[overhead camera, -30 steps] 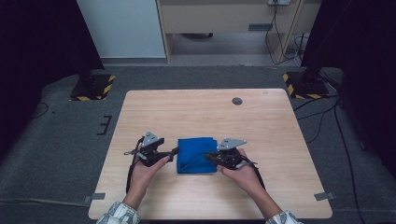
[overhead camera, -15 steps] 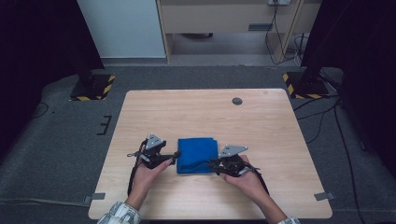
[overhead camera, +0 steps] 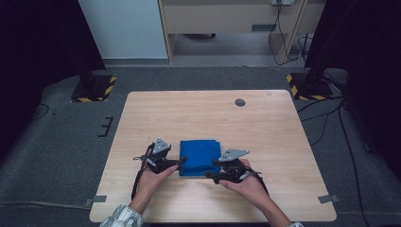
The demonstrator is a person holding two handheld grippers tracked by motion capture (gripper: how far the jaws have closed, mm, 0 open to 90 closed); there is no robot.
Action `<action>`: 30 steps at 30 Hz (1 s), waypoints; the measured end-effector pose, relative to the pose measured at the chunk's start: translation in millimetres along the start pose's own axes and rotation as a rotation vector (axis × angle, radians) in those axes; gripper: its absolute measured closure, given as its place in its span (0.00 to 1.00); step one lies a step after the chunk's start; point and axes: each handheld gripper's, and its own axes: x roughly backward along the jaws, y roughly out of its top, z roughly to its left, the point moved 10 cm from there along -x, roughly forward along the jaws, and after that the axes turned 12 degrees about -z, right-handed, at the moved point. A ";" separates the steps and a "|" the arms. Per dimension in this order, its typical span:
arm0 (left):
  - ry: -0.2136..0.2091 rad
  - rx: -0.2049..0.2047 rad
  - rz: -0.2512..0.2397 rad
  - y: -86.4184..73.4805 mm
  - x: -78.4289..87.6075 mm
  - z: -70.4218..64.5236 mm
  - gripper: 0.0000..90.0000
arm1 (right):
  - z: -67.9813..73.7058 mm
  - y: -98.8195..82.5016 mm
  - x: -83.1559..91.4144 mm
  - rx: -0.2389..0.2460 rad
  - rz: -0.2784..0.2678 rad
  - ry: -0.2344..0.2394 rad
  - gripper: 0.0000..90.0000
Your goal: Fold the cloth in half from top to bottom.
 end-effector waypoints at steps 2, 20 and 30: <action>-0.003 -0.002 0.006 -1.5 -0.5 -0.4 0.15 | -1.8 8.8 0.3 -0.010 -0.033 -0.012 0.42; 0.008 -0.058 0.094 -25.0 10.6 -1.4 0.15 | -35.9 -3.2 -16.0 0.020 0.040 -0.153 0.35; 0.043 -0.055 0.102 -24.2 11.3 1.1 0.10 | -30.5 -20.4 -17.5 0.082 0.108 -0.133 0.26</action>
